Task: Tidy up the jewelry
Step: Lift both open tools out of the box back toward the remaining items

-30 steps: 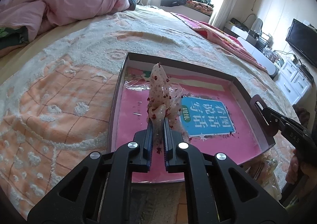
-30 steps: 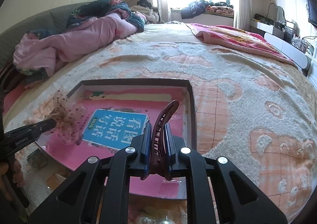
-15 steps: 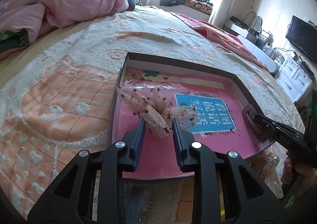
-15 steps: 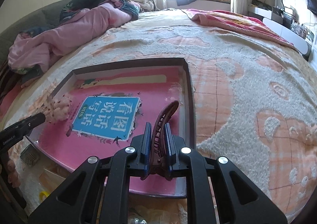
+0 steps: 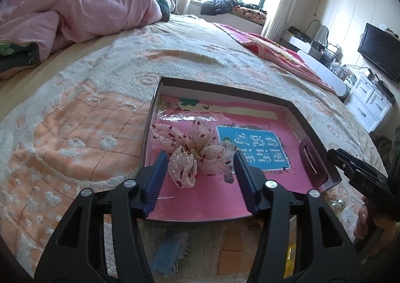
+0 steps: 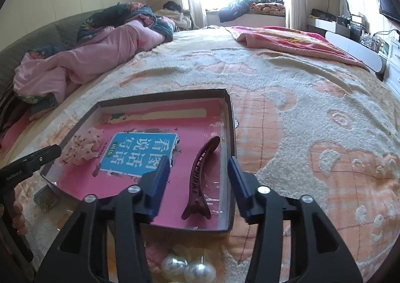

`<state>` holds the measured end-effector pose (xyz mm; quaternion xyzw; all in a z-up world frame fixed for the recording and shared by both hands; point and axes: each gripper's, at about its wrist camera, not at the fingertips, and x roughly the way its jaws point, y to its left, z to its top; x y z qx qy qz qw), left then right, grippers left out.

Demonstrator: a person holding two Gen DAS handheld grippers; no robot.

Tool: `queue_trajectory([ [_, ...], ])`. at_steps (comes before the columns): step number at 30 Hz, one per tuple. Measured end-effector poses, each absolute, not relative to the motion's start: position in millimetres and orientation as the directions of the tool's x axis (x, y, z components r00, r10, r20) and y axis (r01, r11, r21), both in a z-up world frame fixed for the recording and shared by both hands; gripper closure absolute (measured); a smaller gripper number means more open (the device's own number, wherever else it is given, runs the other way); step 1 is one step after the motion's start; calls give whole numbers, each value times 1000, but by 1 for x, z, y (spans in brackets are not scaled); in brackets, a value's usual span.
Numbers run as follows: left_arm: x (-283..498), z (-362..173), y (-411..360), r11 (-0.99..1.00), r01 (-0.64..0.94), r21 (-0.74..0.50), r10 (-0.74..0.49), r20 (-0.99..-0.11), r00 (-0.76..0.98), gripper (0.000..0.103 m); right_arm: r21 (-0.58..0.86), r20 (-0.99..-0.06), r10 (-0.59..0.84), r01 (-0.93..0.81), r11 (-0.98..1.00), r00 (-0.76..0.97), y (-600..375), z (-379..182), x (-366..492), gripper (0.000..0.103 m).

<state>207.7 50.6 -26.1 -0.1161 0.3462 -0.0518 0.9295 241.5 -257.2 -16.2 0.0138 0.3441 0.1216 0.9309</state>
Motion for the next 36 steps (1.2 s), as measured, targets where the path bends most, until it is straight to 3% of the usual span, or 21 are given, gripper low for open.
queue_trajectory([
  [4,199,-17,48,970,29,-242,-172,-597,783,41,118,-601,238,-209,971,763,-260,-7,226,40],
  [12,174,1,38,973,67,-222,-177,-524,833,12,124,-541,234,-199,972,808,-264,11,195,28],
  [36,125,14,13,970,157,-184,-228,-473,851,11,83,-509,242,-233,969,826,-269,22,129,26],
])
